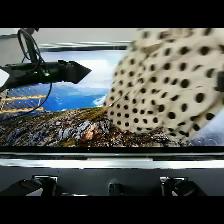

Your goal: Fold the clothes and pants, and hang the long-sleeved shirts on hangers.

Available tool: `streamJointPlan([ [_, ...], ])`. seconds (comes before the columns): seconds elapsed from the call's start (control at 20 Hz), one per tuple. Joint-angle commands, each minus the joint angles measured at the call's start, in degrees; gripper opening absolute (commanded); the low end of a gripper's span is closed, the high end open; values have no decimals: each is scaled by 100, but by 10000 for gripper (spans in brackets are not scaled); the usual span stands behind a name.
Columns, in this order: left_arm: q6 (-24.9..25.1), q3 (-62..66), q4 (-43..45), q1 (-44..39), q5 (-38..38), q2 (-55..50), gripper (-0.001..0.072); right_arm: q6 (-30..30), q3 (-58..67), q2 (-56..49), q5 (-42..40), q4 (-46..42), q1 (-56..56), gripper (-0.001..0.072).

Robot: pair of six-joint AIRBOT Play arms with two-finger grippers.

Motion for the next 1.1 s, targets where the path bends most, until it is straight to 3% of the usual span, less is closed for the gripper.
streamJointPlan([
  [0.0,-205,-2,2,20,-13,90,519,1154,122,24,1526,-2465,-4,29],
  [0.15,-205,-2,4,20,-9,87,519,1547,122,31,2441,-3281,-4,29],
  [0.3,-203,-4,7,20,-9,85,519,1917,122,31,2590,-4113,-4,29],
  [0.45,-203,-13,7,20,-11,63,519,2352,140,-48,2225,-4103,-892,29],
  [0.75,-203,-15,48,20,-7,2,519,2625,619,-470,645,-2883,-3816,29],
  [1.05,-205,-15,48,20,-7,-79,519,2739,1486,-1408,-79,-2883,-4509,29],
])
